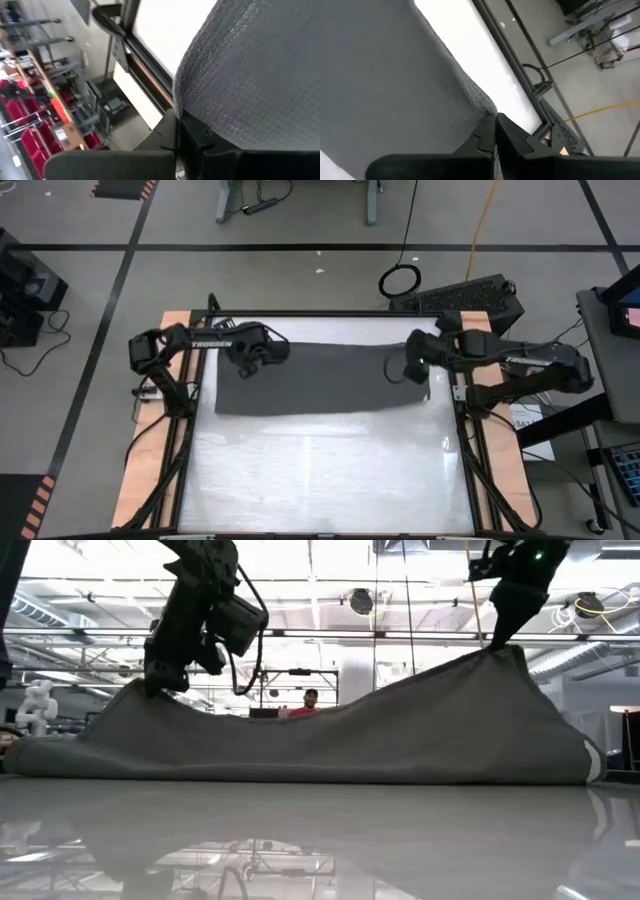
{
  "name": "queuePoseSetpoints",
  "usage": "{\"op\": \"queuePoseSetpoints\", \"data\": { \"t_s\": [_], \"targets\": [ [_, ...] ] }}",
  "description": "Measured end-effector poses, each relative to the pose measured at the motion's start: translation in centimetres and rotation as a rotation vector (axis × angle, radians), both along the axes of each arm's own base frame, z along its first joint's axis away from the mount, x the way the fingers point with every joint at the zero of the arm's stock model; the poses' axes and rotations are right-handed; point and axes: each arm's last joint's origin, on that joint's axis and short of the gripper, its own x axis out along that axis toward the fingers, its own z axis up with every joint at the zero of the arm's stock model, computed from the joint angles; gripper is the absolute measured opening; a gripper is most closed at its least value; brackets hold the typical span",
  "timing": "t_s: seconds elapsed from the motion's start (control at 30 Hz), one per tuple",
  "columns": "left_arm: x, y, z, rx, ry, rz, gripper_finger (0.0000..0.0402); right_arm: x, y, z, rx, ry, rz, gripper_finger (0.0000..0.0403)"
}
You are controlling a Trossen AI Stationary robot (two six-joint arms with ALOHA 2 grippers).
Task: Roll towel
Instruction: Fold the dark gray towel
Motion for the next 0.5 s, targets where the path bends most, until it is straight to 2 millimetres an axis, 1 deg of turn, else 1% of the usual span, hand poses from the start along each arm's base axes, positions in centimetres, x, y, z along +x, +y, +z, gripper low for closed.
{"op": "queuePoseSetpoints", "data": {
  "t_s": [0.13,0.3,0.5],
  "targets": [
    [-0.3,0.5,-0.1,-0.09,-0.011,0.03,0.0013,0.2,-1.9,-0.4,0.049,0.033,-0.016,0.0],
    [-0.5,0.7,-0.6,-0.206,-0.024,0.044,0.0014,0.8,-4.3,-1.7,0.123,0.115,-0.043,0.0],
    [-1.7,0.6,-2.2,-0.314,0.029,0.052,0.0015,1.7,-7.5,-3.5,0.189,0.172,-0.06,0.0]
  ]
}}
